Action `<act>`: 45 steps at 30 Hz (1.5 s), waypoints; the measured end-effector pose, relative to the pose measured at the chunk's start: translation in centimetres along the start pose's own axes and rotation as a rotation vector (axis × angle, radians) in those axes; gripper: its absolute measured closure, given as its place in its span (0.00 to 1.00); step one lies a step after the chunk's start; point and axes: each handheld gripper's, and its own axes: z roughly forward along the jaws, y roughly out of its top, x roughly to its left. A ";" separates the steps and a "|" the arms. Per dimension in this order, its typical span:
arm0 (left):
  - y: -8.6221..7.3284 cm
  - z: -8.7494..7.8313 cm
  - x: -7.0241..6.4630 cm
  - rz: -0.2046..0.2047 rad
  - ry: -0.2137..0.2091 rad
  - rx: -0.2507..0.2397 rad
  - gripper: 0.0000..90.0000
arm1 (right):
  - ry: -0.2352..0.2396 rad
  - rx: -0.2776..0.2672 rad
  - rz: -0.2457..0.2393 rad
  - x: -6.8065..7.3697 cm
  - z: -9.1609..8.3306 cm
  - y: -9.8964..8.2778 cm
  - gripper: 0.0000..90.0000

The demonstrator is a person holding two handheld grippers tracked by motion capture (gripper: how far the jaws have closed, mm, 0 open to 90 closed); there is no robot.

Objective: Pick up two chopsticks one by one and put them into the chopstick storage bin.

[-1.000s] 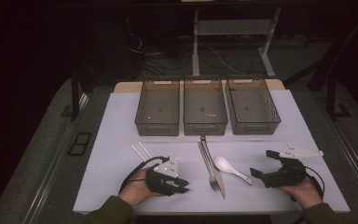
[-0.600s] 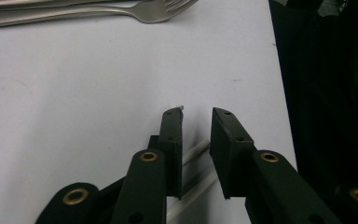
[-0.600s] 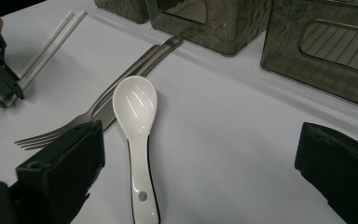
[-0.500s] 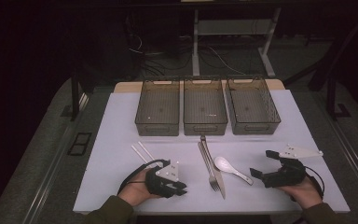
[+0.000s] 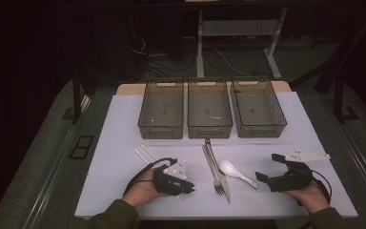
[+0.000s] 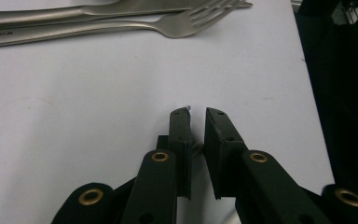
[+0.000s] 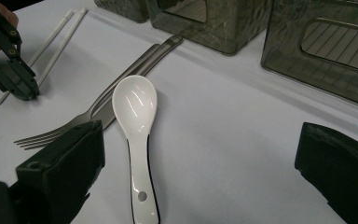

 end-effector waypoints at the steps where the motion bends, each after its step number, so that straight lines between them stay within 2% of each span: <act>1: 0.1 0.0 0.2 0.002 0.002 0.000 0.89 | 0.000 0.000 0.002 0.0 0.0 0.0 0.02; 3: 0.2 0.2 0.4 -0.013 0.003 -0.008 0.89 | 0.000 0.001 0.002 0.0 0.0 0.0 0.02; 9: 0.8 0.7 1.6 -0.012 0.016 -0.006 0.91 | 0.000 0.001 0.002 0.0 0.0 0.0 0.02; 11: 1.0 0.9 2.1 -0.021 0.019 -0.014 0.92 | 0.001 0.000 0.003 0.0 0.0 0.0 0.02; 12: 1.2 1.1 2.6 -0.040 0.027 -0.024 0.91 | 0.001 0.001 0.004 0.0 -0.1 0.0 0.02; 14: 1.3 1.2 2.9 -0.044 0.033 -0.033 0.92 | 0.000 0.001 0.003 0.0 -0.1 0.0 0.02; 15: 1.5 1.3 3.2 -0.037 0.045 -0.016 0.92 | 0.001 0.001 0.004 -0.1 -0.1 0.0 0.02; 18: 1.7 1.6 4.1 -0.057 0.050 -0.028 0.94 | 0.002 -0.001 0.004 -0.1 -0.1 0.0 0.02; 22: 1.9 1.6 5.0 -0.070 0.074 -0.026 0.94 | 0.002 -0.004 0.004 -0.1 -0.1 0.0 0.02; 24: 2.0 1.2 5.5 -0.062 0.071 -0.027 0.92 | 0.001 -0.005 0.004 -0.1 -0.2 0.0 0.02; 26: 2.1 0.6 5.3 -0.080 0.064 -0.068 0.91 | 0.002 -0.005 0.004 -0.1 -0.2 0.0 0.02; 29: 2.0 -0.3 4.6 -0.060 0.038 -0.073 0.84 | 0.001 -0.004 0.006 -0.2 -0.2 -0.1 0.02; 32: 1.7 -0.6 3.7 -0.040 0.007 -0.054 0.81 | 0.001 -0.005 0.005 -0.1 -0.2 -0.1 0.02; 34: 1.5 -0.5 3.3 -0.022 0.001 -0.032 0.81 | 0.000 -0.005 0.004 -0.1 -0.2 -0.1 0.02; 39: 1.4 0.6 3.4 0.001 0.011 0.025 0.83 | 0.000 -0.007 0.003 -0.1 -0.2 -0.1 0.02; 40: 1.3 0.8 3.3 -0.006 0.011 0.020 0.83 | 0.000 -0.007 0.003 -0.1 -0.2 -0.1 0.02; 42: 1.3 0.6 3.5 0.007 0.010 0.030 0.85 | 0.001 -0.006 0.006 -0.1 -0.2 0.0 0.02; 45: 1.4 0.7 3.8 0.014 0.014 0.019 0.87 | 0.001 -0.005 0.004 -0.1 -0.2 -0.1 0.02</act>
